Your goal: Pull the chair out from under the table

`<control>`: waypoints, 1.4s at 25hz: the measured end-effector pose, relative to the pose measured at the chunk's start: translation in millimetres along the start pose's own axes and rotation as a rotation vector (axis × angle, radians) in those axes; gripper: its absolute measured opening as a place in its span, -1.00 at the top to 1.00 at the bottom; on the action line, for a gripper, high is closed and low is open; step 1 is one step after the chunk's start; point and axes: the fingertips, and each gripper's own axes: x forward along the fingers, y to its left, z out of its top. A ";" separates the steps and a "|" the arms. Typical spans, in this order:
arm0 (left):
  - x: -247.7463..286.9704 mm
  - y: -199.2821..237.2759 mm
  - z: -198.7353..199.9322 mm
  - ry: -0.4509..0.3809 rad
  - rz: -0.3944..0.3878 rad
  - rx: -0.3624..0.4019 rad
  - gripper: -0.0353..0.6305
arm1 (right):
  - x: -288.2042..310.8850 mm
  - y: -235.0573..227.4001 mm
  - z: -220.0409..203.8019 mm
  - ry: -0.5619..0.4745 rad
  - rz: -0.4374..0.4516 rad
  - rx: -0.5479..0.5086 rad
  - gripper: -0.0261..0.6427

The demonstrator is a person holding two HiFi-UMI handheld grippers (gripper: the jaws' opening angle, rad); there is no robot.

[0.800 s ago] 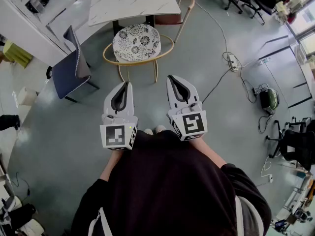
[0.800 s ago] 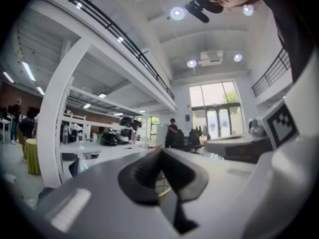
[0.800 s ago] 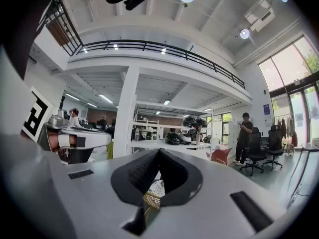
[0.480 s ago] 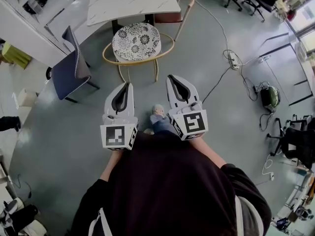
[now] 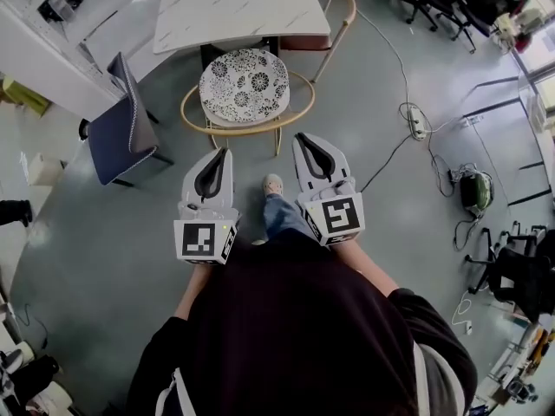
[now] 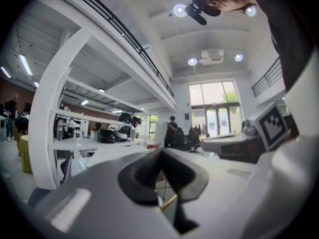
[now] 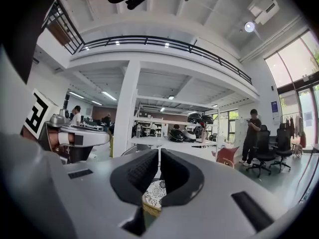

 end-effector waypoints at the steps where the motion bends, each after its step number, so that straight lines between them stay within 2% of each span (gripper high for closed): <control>1: 11.0 6.3 -1.8 0.000 0.001 -0.001 0.87 | 11.2 -5.1 -3.1 0.005 0.011 -0.007 0.85; 6: 64.8 38.4 -14.5 0.007 0.010 -0.006 0.87 | 66.1 -29.5 -24.0 0.050 0.059 -0.021 0.85; 12: 108.7 64.0 -44.6 0.082 -0.001 0.000 0.85 | 115.9 -49.9 -58.3 0.159 0.129 -0.019 0.85; 15: 126.1 70.7 -66.0 0.129 -0.033 -0.008 0.66 | 134.5 -56.7 -83.0 0.231 0.180 -0.031 0.85; 19: 141.3 75.6 -96.6 0.230 -0.072 -0.009 0.58 | 149.0 -60.7 -115.1 0.338 0.266 -0.043 0.81; 21: 146.7 79.0 -114.1 0.287 -0.095 0.001 0.53 | 155.2 -61.3 -133.5 0.404 0.321 -0.032 0.64; 23: 150.5 81.2 -131.0 0.343 -0.118 -0.003 0.53 | 159.7 -63.4 -150.7 0.463 0.362 -0.017 0.56; 28: 155.0 83.2 -166.4 0.460 -0.156 -0.011 0.46 | 161.6 -66.2 -189.4 0.584 0.472 -0.027 0.50; 35: 152.4 82.0 -208.5 0.616 -0.224 -0.001 0.30 | 159.8 -64.8 -233.0 0.720 0.601 -0.138 0.43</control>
